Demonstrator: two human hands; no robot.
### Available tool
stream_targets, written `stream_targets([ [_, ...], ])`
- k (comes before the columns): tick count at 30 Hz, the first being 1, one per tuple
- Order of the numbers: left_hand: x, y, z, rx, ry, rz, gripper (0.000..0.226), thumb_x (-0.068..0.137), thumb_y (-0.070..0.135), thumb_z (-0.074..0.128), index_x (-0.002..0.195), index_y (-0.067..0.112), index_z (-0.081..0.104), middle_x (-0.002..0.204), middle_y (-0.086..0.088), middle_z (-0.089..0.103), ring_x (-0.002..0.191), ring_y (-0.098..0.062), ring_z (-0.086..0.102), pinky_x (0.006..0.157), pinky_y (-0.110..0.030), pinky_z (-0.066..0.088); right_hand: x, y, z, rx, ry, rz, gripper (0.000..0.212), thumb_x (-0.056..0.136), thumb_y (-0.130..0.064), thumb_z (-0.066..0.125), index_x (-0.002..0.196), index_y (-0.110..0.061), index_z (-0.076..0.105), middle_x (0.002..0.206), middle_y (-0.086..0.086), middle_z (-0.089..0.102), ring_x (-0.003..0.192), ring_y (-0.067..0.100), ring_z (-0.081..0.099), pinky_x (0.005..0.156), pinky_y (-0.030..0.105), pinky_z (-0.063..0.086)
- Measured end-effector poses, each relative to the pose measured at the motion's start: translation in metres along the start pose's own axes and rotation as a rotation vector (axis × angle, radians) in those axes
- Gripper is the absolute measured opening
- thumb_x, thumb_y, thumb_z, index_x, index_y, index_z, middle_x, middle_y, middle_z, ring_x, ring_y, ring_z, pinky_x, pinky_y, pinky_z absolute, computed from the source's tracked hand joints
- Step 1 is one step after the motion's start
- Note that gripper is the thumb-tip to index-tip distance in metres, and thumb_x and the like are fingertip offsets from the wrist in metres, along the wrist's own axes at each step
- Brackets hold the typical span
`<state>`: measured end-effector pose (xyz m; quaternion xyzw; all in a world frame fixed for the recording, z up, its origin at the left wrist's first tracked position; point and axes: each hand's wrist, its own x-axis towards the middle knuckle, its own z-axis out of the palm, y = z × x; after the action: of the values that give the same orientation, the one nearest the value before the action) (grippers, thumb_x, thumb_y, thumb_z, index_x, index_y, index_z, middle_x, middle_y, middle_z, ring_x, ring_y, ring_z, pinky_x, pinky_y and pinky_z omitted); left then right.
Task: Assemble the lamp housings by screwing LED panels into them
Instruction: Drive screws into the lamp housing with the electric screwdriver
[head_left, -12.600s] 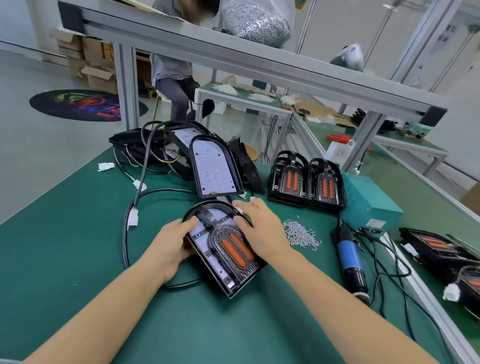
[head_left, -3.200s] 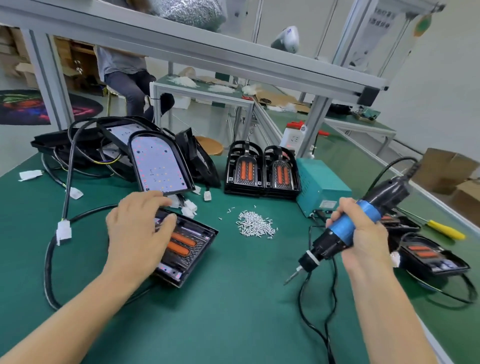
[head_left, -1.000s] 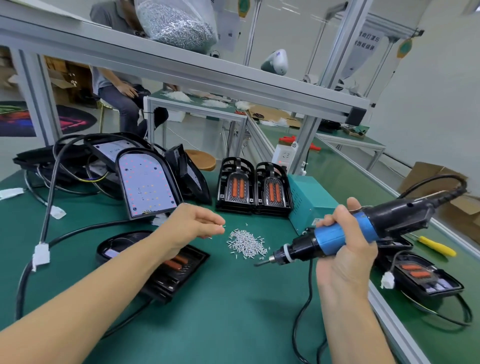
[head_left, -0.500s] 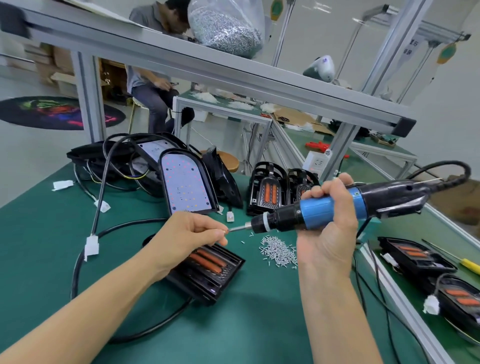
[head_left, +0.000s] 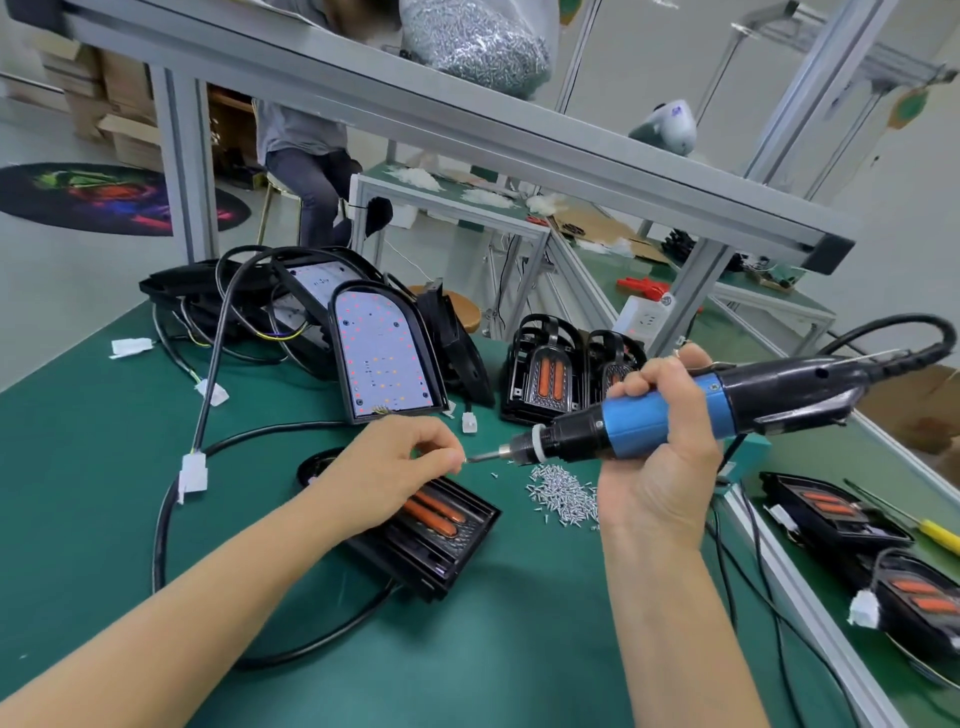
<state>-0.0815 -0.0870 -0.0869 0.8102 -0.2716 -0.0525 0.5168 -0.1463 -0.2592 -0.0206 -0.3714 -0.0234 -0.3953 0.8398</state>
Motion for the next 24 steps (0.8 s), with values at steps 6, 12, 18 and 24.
stream_targets([
  [6, -0.002, -0.01, 0.005, 0.043, -0.006, -0.041, 0.014, 0.092, 0.019, 0.055, 0.081, 0.021, 0.063, 0.08, -0.01, 0.065, 0.065, -0.02, 0.05, 0.066, -0.029, 0.042, -0.001, 0.009, -0.013, -0.031, 0.047, -0.002, 0.023, 0.079, -0.002, 0.061, 0.093, -0.018, 0.057, 0.07, -0.003, 0.054, 0.058, 0.008, 0.053, 0.063, 0.02, 0.049],
  [12, 0.002, -0.011, 0.002, -0.131, -0.043, -0.072, 0.024, 0.081, 0.002, 0.067, 0.094, 0.022, 0.069, 0.083, 0.006, 0.067, 0.067, -0.002, 0.055, 0.063, -0.009, 0.042, 0.003, 0.01, -0.013, -0.018, 0.041, -0.009, 0.022, 0.086, 0.003, 0.057, 0.095, -0.017, 0.056, 0.069, -0.003, 0.053, 0.057, 0.008, 0.053, 0.062, 0.02, 0.049],
  [18, 0.005, -0.006, 0.006, -0.171, -0.091, -0.109, 0.027, 0.074, 0.008, 0.077, 0.091, 0.027, 0.071, 0.076, 0.016, 0.066, 0.064, -0.002, 0.052, 0.063, -0.013, 0.045, 0.005, 0.009, -0.009, 0.006, 0.041, 0.003, 0.024, 0.081, 0.001, 0.061, 0.095, -0.018, 0.056, 0.068, -0.004, 0.053, 0.057, 0.008, 0.053, 0.06, 0.021, 0.049],
  [24, 0.003, -0.003, 0.008, -0.236, -0.042, -0.145, 0.009, 0.077, 0.011, 0.076, 0.079, 0.02, 0.076, 0.067, 0.005, 0.064, 0.065, -0.01, 0.056, 0.066, -0.02, 0.048, 0.004, 0.007, -0.007, 0.019, 0.045, 0.014, 0.025, 0.075, -0.003, 0.063, 0.094, -0.018, 0.057, 0.068, -0.005, 0.053, 0.057, 0.007, 0.053, 0.061, 0.02, 0.049],
])
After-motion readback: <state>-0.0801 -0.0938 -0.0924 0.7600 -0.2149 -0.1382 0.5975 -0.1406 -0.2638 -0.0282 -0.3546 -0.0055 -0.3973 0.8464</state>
